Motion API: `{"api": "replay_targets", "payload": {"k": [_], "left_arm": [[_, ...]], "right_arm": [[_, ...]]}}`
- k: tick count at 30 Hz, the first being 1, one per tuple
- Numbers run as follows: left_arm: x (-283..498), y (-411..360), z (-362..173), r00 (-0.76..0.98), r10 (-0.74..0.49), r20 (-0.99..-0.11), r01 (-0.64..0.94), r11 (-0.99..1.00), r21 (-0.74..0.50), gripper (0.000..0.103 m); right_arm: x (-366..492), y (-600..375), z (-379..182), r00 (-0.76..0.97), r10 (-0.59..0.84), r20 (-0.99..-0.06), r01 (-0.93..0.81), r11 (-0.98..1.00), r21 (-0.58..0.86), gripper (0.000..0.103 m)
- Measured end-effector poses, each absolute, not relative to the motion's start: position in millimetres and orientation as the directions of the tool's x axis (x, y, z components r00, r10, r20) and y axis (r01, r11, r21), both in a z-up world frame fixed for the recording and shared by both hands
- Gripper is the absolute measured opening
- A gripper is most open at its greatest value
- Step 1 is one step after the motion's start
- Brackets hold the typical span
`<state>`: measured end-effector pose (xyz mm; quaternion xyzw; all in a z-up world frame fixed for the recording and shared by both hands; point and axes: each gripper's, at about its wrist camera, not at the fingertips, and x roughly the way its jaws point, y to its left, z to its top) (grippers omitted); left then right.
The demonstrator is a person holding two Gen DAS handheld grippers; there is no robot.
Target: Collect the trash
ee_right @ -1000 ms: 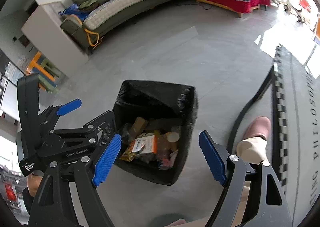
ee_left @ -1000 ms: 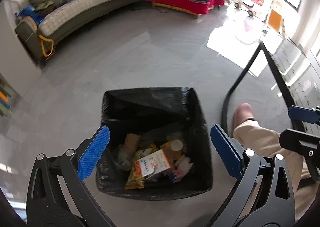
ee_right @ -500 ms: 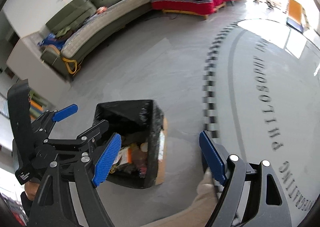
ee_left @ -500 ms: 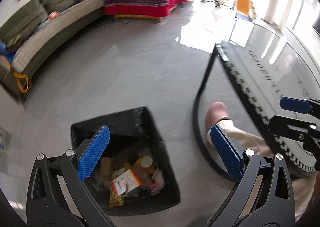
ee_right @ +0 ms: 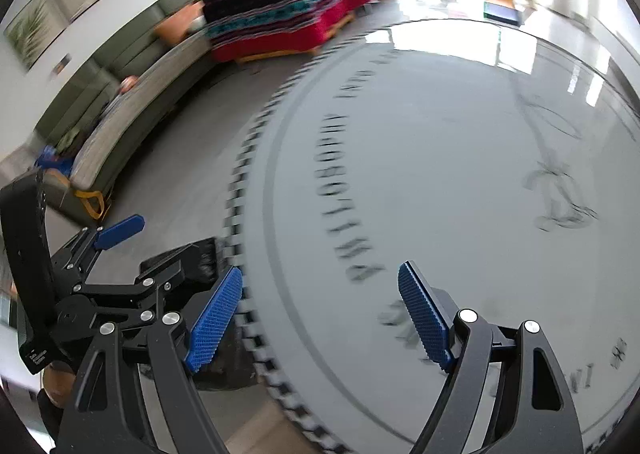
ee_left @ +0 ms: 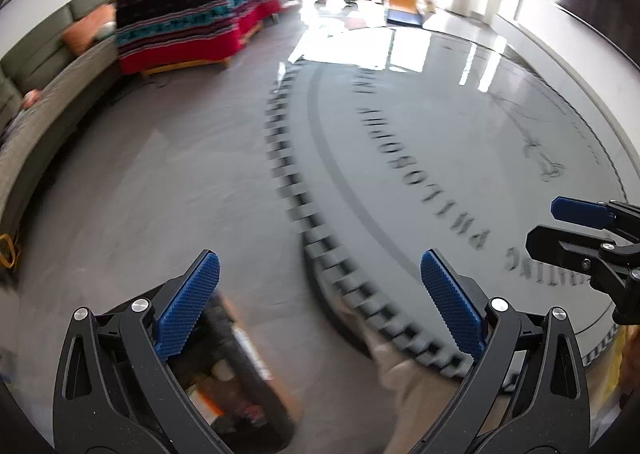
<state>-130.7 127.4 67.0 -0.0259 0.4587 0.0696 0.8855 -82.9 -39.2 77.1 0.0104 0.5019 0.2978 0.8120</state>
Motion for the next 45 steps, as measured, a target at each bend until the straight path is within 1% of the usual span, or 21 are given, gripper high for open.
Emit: {"api": "replay_targets", "payload": {"k": [9, 18, 21, 25, 31, 33, 41, 45], "left_arm": [[-81, 53, 66, 0.574, 0.005, -0.819, 0.0, 1.0, 0.006, 0.097], [-42, -4, 55, 0.561, -0.049, -0.826, 0.101, 0.995, 0.009, 0.097], [-32, -15, 45, 0.552, -0.053, -0.832, 0.101, 0.995, 0.004, 0.097], [-20, -27, 30, 0.568, -0.027, -0.823, 0.08, 0.997, 0.023, 0.097], [-9, -33, 5, 0.546, 0.004, -0.838, 0.056, 0.998, 0.041, 0.097], [-12, -30, 5, 0.559, -0.005, -0.829, 0.049, 0.998, 0.027, 0.097], [-11, -32, 5, 0.568, -0.009, -0.823, 0.047, 0.999, 0.021, 0.097], [-10, -33, 5, 0.568, -0.008, -0.823, 0.047, 0.999, 0.022, 0.097]], "right_arm": [[-58, -124, 63, 0.39, 0.42, -0.82, -0.318, 0.897, 0.308, 0.081], [-40, -199, 42, 0.465, 0.3, -0.833, -0.167, 0.954, 0.25, 0.082], [-34, -212, 33, 0.477, 0.272, -0.836, -0.131, 0.962, 0.239, 0.082], [-26, -224, 17, 0.497, 0.231, -0.836, -0.095, 0.973, 0.211, 0.082], [-21, -218, 2, 0.537, 0.158, -0.829, -0.091, 0.987, 0.129, 0.083], [-18, -216, -2, 0.548, 0.126, -0.827, -0.09, 0.992, 0.091, 0.084], [-8, -214, -7, 0.583, 0.072, -0.809, -0.086, 0.996, 0.026, 0.092], [-8, -214, -8, 0.584, 0.077, -0.808, -0.089, 0.996, 0.03, 0.096]]}}
